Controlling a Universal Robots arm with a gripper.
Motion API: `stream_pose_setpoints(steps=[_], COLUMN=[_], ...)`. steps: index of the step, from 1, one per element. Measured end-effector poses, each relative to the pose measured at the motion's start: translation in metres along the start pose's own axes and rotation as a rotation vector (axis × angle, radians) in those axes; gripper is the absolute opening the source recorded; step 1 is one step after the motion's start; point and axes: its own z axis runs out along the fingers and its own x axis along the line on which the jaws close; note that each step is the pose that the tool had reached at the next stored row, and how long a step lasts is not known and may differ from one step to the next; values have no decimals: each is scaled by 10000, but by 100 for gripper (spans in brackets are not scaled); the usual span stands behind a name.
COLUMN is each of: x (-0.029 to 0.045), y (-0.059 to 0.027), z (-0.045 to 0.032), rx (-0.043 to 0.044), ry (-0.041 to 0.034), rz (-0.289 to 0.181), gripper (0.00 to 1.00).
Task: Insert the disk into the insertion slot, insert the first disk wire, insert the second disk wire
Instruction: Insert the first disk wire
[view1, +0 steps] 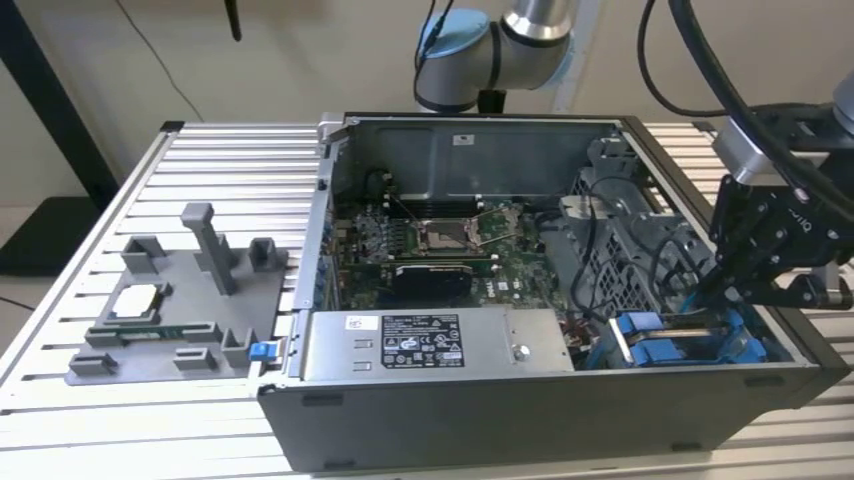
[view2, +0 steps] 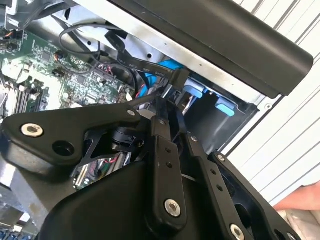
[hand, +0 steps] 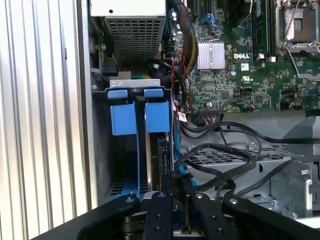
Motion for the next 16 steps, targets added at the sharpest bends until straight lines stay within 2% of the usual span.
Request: stream_pose_setpoints(steps=[5,10,16], x=[32,36,37], y=[-4,-5,-6], z=[25,67,79], rx=[-6,-8,-9], ry=[2,3,1], rz=[-22,-50,-56], gripper=[0,0,0])
